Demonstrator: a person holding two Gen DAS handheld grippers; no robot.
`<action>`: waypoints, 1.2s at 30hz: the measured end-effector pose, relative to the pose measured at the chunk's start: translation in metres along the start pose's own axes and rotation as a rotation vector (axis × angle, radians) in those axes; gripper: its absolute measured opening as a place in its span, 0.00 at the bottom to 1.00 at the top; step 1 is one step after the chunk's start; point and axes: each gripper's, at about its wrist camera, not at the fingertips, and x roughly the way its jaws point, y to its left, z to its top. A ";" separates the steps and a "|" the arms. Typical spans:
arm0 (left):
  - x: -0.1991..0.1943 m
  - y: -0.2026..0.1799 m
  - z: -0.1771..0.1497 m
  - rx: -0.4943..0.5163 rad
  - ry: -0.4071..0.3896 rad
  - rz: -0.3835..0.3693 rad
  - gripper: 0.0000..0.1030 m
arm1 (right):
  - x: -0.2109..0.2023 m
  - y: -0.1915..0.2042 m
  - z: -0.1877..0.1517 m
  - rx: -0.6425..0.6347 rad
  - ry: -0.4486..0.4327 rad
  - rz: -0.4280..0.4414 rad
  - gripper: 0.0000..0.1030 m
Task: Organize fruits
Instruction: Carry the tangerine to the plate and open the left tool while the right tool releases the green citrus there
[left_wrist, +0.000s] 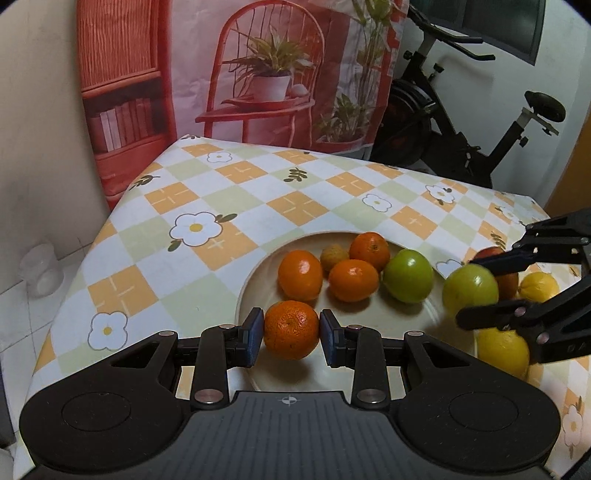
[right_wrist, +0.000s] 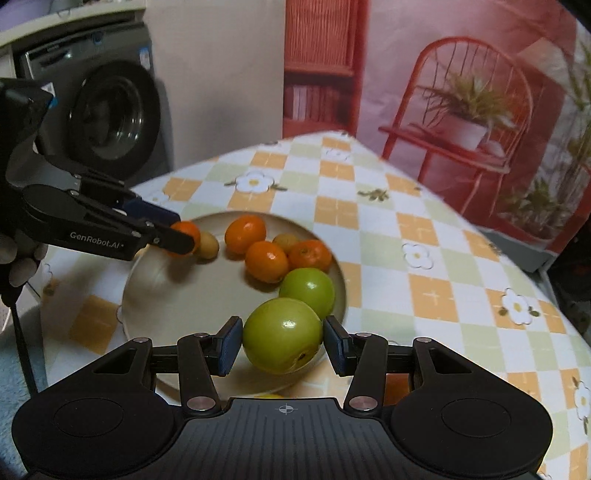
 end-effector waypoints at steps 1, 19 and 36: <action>0.002 0.001 0.002 -0.001 -0.003 0.000 0.34 | 0.004 0.000 0.002 0.003 0.014 0.002 0.43; 0.020 0.001 0.002 0.022 -0.006 0.043 0.35 | 0.034 -0.001 0.003 -0.006 0.105 0.013 0.43; -0.019 -0.012 0.023 -0.041 -0.144 0.065 0.45 | -0.030 -0.018 -0.005 0.083 -0.076 -0.042 0.44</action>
